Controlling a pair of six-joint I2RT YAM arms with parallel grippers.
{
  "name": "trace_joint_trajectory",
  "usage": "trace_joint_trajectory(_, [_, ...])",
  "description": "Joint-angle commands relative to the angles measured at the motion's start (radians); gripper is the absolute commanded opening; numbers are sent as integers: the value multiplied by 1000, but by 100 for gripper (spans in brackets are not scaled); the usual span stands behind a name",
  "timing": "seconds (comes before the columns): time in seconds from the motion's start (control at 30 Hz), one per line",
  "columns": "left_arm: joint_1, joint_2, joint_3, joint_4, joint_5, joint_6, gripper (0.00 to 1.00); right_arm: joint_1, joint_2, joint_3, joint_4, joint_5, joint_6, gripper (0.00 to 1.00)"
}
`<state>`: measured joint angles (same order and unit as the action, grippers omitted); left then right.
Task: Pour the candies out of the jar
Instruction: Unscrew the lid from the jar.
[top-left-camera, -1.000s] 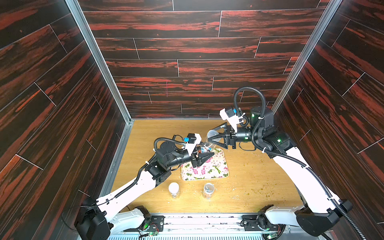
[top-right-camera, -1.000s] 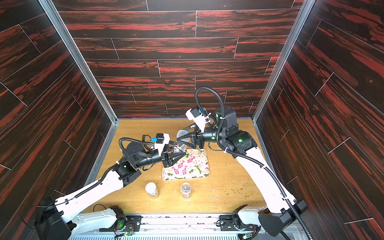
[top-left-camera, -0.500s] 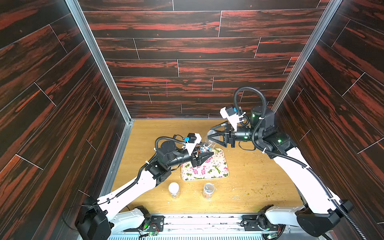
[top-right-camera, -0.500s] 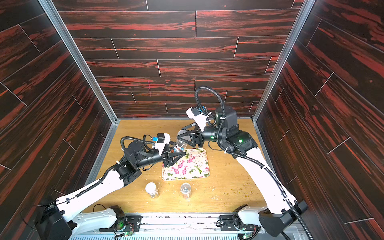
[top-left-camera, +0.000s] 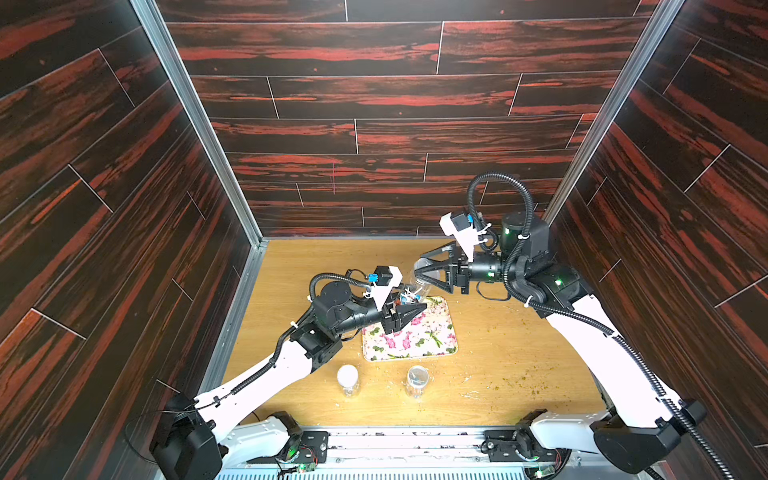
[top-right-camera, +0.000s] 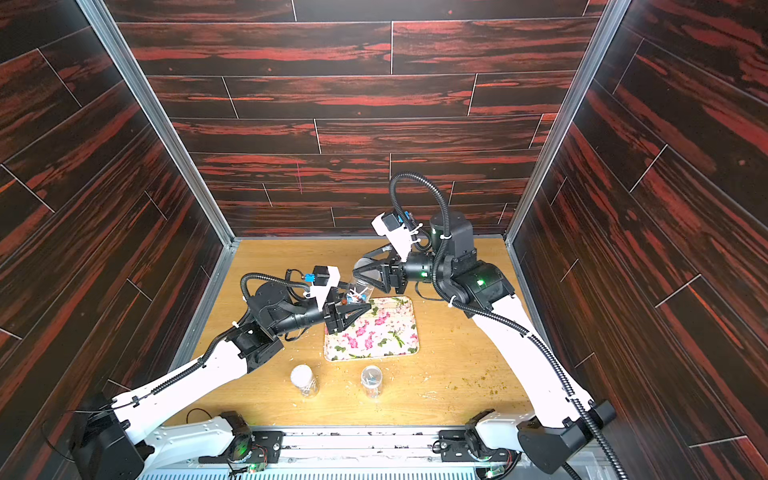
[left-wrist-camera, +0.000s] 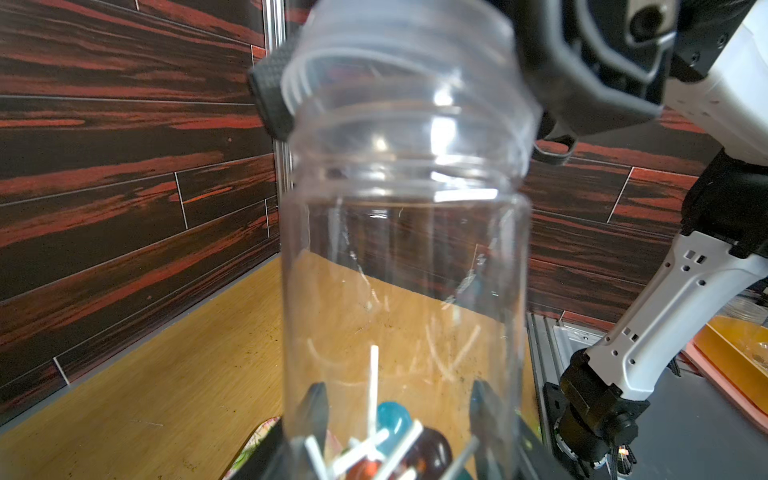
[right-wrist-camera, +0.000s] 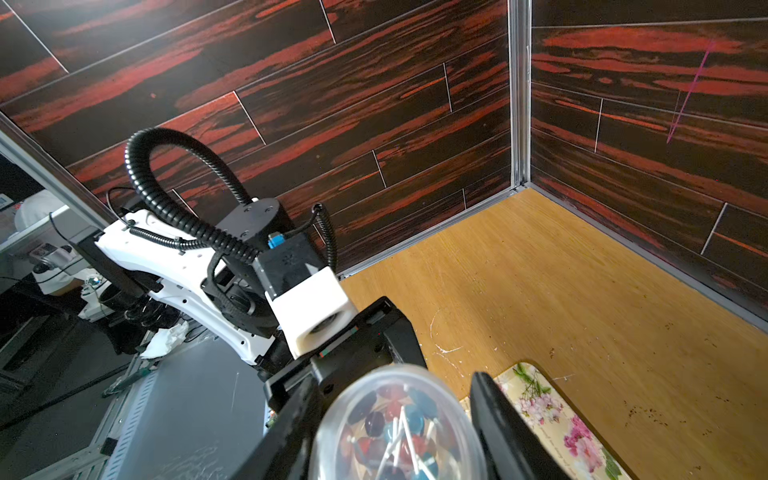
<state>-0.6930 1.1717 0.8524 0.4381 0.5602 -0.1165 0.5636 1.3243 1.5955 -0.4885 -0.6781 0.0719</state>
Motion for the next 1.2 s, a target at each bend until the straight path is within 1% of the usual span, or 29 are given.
trace_joint_trajectory(0.0, [3,-8,-8,23,-1,-6,43,8,-10,12,32,-26,19,54])
trace_joint_trajectory(0.17, [3,-11,-8,25,-2,-5,43,10,-8,-3,28,-22,20,56])
trace_joint_trajectory(0.33, [3,-8,-9,42,-2,-14,43,26,-20,-57,49,25,25,57])
trace_joint_trajectory(0.47, [3,-8,-7,44,-2,-18,43,39,-32,-90,72,60,31,63])
trace_joint_trajectory(0.6, [3,-9,-7,44,-3,-18,43,45,-34,-96,74,76,31,65])
trace_joint_trajectory(0.7, [3,-8,-8,44,-4,-18,43,45,-36,-100,77,80,31,64])
trace_joint_trajectory(0.8, [3,-7,-7,44,-3,-17,43,47,-39,-98,86,86,35,59])
trace_joint_trajectory(1.17, [3,-7,-16,39,-2,-17,43,46,-31,-49,120,29,63,59])
